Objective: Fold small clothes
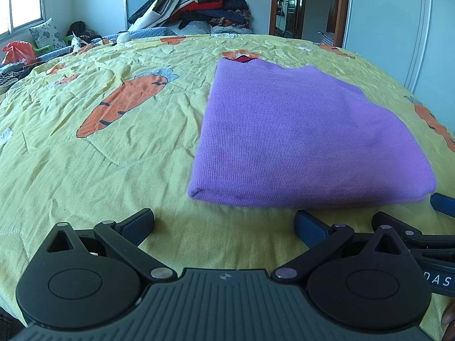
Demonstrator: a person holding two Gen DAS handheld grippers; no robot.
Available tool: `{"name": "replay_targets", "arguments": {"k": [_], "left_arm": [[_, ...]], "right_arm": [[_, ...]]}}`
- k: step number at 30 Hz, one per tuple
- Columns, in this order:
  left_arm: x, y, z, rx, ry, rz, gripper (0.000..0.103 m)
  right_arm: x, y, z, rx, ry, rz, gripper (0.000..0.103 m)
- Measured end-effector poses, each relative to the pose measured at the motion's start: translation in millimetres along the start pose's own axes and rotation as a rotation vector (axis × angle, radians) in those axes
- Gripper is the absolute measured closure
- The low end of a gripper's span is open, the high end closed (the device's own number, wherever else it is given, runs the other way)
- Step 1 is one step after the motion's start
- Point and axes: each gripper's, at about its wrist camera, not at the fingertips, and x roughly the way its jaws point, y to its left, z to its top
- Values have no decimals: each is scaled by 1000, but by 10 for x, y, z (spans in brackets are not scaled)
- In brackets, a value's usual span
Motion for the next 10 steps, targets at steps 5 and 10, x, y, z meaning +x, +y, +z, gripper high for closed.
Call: {"name": "replay_targets", "arguments": {"k": [5, 10], "left_arm": [[0, 6, 6, -3, 3, -6, 0], [1, 2, 6, -41, -13, -6, 0]], "right_arm": [[-1, 1, -1, 0, 0, 0, 0], [-1, 2, -2, 0, 0, 0, 0]]}}
